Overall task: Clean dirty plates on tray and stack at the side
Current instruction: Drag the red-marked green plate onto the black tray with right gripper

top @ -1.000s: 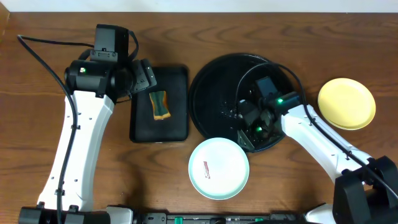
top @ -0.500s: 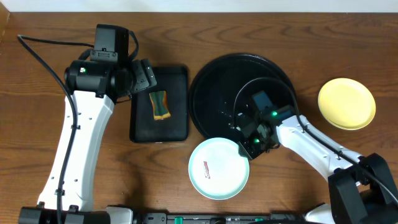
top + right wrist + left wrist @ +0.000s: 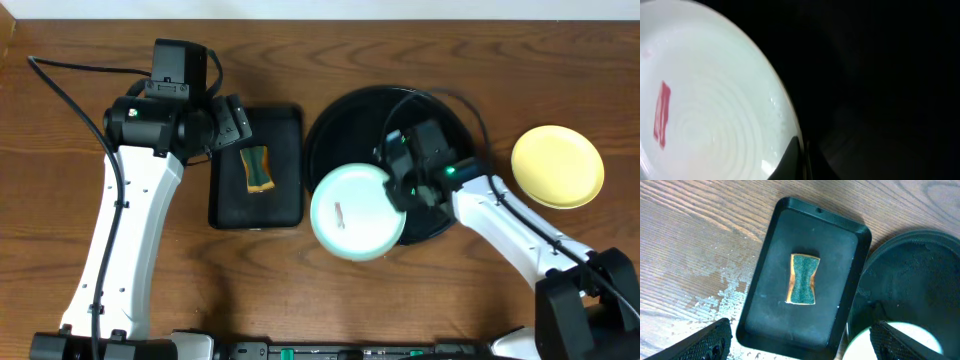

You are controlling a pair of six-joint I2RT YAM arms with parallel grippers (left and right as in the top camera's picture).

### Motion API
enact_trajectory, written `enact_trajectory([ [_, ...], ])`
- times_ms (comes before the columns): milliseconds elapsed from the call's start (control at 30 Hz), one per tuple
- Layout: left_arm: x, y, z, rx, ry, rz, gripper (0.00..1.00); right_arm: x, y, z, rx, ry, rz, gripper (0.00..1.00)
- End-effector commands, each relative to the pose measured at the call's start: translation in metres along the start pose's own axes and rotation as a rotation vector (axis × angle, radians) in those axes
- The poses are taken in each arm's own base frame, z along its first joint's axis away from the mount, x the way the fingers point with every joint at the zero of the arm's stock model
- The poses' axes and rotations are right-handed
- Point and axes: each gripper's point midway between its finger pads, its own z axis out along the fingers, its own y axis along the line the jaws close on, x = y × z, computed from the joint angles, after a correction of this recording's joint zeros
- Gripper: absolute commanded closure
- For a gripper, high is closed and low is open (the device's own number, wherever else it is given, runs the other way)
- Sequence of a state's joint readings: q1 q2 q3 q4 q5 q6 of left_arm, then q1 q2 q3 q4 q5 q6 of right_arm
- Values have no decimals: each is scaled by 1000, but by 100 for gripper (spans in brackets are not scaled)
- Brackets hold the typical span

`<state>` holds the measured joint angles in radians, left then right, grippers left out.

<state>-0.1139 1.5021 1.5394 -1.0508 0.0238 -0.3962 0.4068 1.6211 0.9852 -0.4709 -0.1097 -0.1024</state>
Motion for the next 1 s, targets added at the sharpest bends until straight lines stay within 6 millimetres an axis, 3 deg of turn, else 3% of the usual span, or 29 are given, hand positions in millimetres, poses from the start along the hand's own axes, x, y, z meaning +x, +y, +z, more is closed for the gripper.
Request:
enact_trajectory([
  [0, -4, 0, -5, 0, -15, -4, 11, -18, -30, -5, 90, -65, 5, 99],
  [100, -4, 0, -5, 0, -15, -4, 11, -26, -50, -2, 111, -106, 42, 99],
  [300, -4, 0, -5, 0, -15, -4, 11, -24, -63, 25, 38, -115, 46, 98],
  [333, -4, 0, -5, 0, -15, -4, 11, -22, -66, 29, 41, -111, 51, 93],
  [400, -4, 0, -5, 0, -16, -4, 11, -21, -77, 31, 87, -105, 64, 74],
  [533, -4, 0, -5, 0, -15, -4, 11, -38, -93, 11, 94, -121, 118, 51],
  [733, -4, 0, -5, 0, -16, -4, 11, -71, -97, -49, -43, -89, 258, 43],
  [833, -4, 0, -5, 0, -15, -4, 11, -64, -96, -59, -63, -40, 345, 43],
  [967, -4, 0, -5, 0, -15, -4, 11, -36, -82, -44, -103, 75, 426, 42],
])
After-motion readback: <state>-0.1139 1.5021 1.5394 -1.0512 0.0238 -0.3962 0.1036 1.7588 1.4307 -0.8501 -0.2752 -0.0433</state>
